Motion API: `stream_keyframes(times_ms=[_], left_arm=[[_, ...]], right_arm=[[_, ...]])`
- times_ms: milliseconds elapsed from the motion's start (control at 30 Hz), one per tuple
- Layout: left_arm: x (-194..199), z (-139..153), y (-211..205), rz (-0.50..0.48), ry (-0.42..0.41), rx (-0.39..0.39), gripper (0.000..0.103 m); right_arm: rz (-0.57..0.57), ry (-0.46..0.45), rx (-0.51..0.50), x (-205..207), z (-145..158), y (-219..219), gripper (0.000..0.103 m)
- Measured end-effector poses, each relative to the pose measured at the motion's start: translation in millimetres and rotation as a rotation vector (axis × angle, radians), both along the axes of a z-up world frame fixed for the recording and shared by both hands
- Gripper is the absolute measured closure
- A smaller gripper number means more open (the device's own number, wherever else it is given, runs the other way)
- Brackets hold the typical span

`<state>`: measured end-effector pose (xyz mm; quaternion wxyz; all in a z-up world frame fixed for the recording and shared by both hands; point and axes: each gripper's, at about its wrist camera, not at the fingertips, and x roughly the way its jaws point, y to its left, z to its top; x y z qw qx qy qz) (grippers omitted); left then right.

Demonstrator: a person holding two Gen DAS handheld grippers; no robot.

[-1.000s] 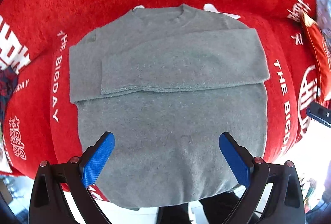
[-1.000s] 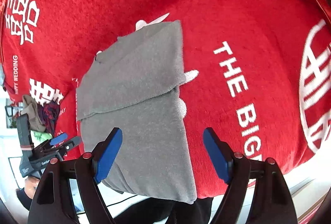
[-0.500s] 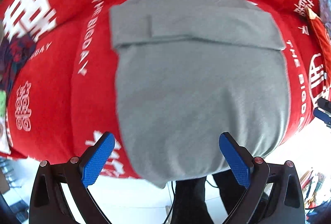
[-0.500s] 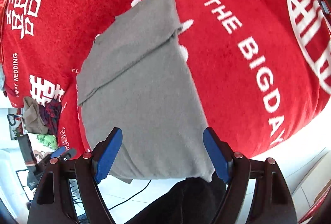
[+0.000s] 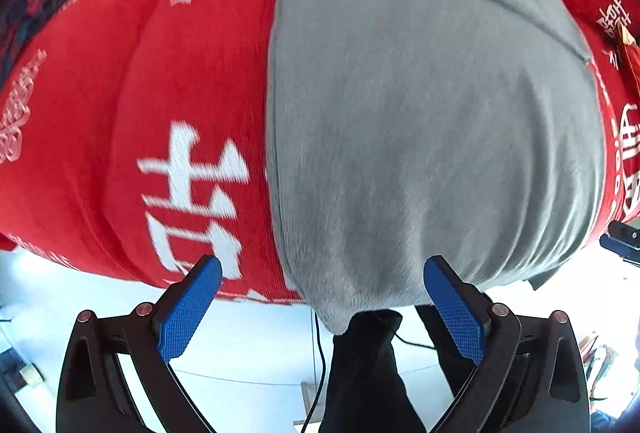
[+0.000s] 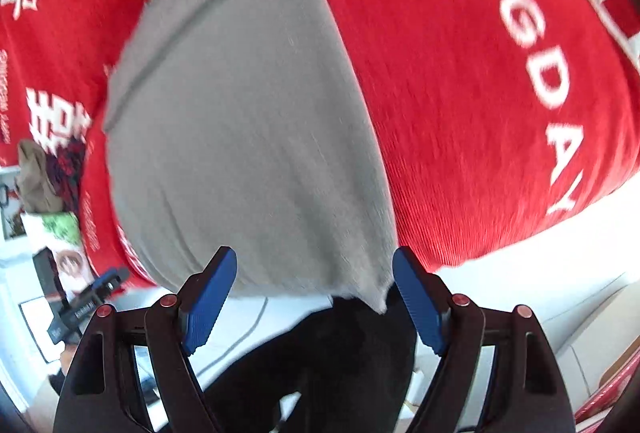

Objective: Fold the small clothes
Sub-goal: 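Open the right gripper and release the folded side, then withdraw both grippers, then grasp the grey sweater hem with both grippers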

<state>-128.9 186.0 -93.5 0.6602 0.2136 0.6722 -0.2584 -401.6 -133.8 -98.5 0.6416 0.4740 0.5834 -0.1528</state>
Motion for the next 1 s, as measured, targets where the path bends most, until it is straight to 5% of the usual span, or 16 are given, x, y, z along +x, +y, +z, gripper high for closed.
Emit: stream_keyframes(times_ms=[400,467,500,533,567,767,1000], left_arm=[[-39.8,-75.0,15.7,0.017,0.151,-0.029,0.006],[-42.7,-73.3,17.9,0.022,0.156,-0.046,0.026],[-44.5,-72.5,19.3,0.021,0.174,-0.063,0.037],[-48.1,-72.4,20.6,0.016,0.2,-0.08,0.07],[-50.9,-72.4,22.0,0.006,0.232,-0.091,0.094],[-40.3,-29.3,21.5,0.033,0.316,-0.257,0.094],[12.6,39.9,-20.8,0.02,0.191,-0.426,0.094]], right_arm=[[0.079,0.011,0.109,-12.6,-74.1,39.9,0.02],[0.056,-0.005,0.132,-11.6,-76.9,41.7,0.029],[0.037,-0.012,0.154,-12.1,-77.7,42.0,0.061],[0.03,0.001,0.156,-12.8,-77.5,42.3,0.089],[0.025,-0.01,0.161,-14.0,-74.8,42.9,0.093],[-0.012,-0.181,0.25,-14.0,-31.4,37.8,0.098],[-0.111,-0.398,0.252,19.8,27.3,-11.5,0.098]])
